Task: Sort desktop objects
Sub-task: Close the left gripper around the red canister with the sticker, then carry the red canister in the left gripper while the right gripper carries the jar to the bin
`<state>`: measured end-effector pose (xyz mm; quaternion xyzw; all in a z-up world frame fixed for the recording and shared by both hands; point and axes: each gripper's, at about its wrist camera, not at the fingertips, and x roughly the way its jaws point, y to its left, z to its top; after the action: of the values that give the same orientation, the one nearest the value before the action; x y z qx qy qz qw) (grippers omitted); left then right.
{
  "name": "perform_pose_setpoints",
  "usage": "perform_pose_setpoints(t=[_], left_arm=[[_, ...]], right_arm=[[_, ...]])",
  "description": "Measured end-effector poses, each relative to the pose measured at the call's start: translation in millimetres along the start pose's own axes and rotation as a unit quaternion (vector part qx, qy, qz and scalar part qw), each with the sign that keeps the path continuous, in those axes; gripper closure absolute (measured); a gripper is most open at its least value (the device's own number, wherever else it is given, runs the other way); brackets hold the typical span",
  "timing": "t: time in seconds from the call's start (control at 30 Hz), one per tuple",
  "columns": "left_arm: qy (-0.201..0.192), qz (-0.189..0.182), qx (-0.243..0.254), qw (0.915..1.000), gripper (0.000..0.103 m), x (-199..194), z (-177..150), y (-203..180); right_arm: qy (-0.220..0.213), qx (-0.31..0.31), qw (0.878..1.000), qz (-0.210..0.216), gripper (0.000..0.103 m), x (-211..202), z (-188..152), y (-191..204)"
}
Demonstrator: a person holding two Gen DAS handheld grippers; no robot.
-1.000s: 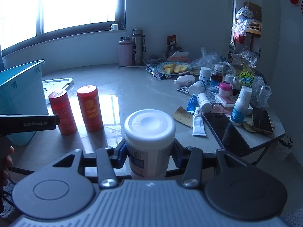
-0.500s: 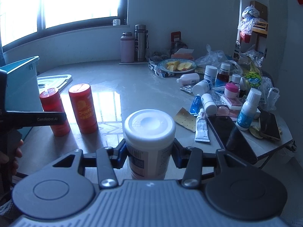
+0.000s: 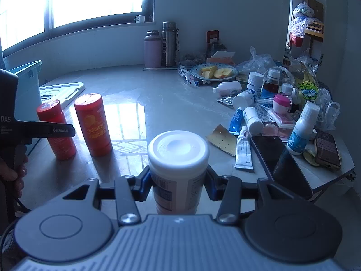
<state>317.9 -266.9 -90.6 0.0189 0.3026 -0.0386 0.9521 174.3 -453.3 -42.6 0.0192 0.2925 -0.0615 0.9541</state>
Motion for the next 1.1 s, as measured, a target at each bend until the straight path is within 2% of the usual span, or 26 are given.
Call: perform_pose_setpoints(t=[0.37,1.1], left_arm=[[-0.01,-0.012,-0.005,0.9999,0.053,-30.8,-6.6,9.8],[-0.014,-0.024,-0.007,0.9996,0.053,-106.1,-44.0,59.8]], right_arm=[[-0.013,-0.005,1.0,0.009,0.055,-14.3,2.0,16.0],[-0.032,-0.014,0.999,0.032,0.055,-53.0,-9.3,65.9]])
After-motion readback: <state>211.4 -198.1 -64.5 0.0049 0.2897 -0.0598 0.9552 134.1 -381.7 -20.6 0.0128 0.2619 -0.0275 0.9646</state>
